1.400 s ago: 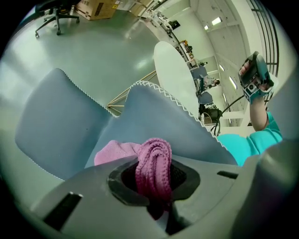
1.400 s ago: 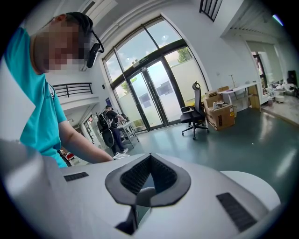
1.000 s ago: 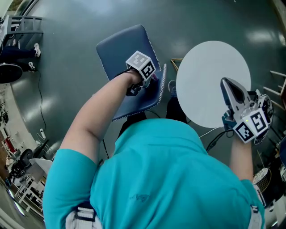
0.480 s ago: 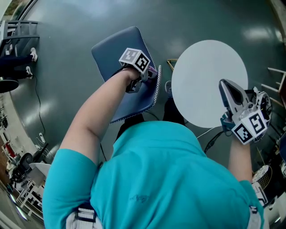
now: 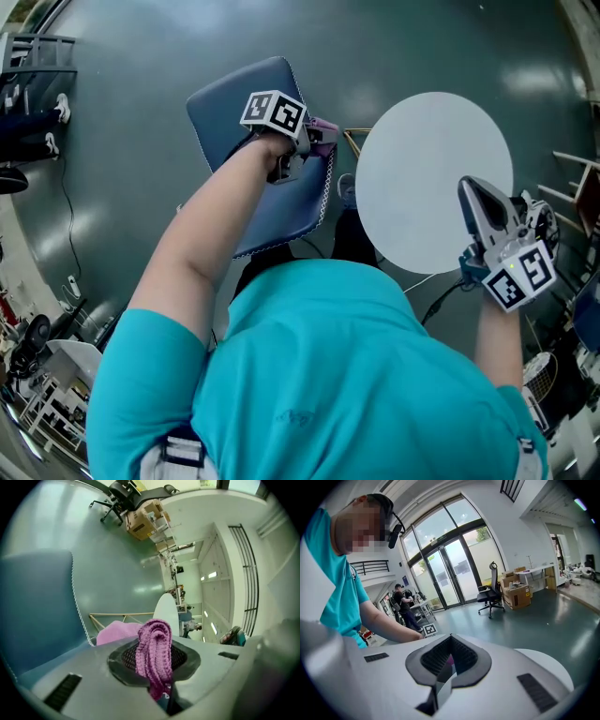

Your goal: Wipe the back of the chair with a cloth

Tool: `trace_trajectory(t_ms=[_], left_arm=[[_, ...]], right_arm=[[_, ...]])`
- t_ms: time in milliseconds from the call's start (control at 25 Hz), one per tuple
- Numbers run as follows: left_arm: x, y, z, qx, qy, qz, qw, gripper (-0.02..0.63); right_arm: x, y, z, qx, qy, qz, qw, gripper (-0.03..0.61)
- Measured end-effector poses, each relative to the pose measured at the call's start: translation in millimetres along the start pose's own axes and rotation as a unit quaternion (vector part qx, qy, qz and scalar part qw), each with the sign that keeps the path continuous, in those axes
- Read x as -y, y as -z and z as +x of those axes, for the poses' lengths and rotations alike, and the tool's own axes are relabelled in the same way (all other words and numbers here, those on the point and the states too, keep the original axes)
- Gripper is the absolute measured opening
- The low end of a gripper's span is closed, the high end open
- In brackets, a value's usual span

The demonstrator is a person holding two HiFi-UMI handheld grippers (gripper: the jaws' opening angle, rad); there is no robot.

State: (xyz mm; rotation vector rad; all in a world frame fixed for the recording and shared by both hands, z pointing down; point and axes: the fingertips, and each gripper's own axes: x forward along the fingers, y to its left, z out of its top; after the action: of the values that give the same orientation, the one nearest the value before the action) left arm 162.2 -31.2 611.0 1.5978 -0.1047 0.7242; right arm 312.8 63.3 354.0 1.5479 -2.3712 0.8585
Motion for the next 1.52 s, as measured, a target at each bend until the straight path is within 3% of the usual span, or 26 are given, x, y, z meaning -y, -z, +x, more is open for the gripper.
trace_trajectory(t_ms=[120,240,440,680,840,920,1040,1160,1360,1520], left_arm=[[33,-24,-12,0.061,0.053,0.012,0.9967,0.058],[54,-33,-43,0.091,0.061,0.042,0.9931,0.058],[25,-26,-138,0.124,-0.019,0.102,0.9868,0.06],[-56,37,-244,0.111,-0.115,0.119,0.9799,0.058],[-120,83,-285,0.055,-0.184,0.15,0.9699,0.06],[-141,110,-295,0.008,-0.217,0.176,0.9603,0.058],[-159,139,-294,-0.076,-0.26,0.217,0.9379,0.058],[-169,147,-267,-0.162,-0.282,0.244,0.9136,0.058],[-186,182,-237,-0.254,-0.295,0.229,0.8924,0.06],[-201,213,-229,-0.325,-0.31,0.203,0.8703,0.06]], right_arm=[[-5,-6,3,-0.001,-0.005,-0.009,1.0,-0.009],[-16,-19,10,0.001,-0.021,-0.021,1.0,-0.009],[-52,-47,64,-0.006,-0.078,-0.053,0.995,-0.009],[-122,-57,133,-0.013,-0.115,-0.054,0.992,-0.009],[-159,-55,184,-0.024,-0.117,-0.058,0.991,-0.009],[-179,-52,193,-0.025,-0.111,-0.055,0.992,-0.009],[-195,-52,197,-0.029,-0.115,-0.062,0.991,-0.009],[-170,-47,201,-0.042,-0.128,-0.063,0.989,-0.009],[-142,-30,210,-0.062,-0.154,-0.056,0.985,-0.009],[-124,-19,201,-0.058,-0.16,-0.056,0.984,-0.009]])
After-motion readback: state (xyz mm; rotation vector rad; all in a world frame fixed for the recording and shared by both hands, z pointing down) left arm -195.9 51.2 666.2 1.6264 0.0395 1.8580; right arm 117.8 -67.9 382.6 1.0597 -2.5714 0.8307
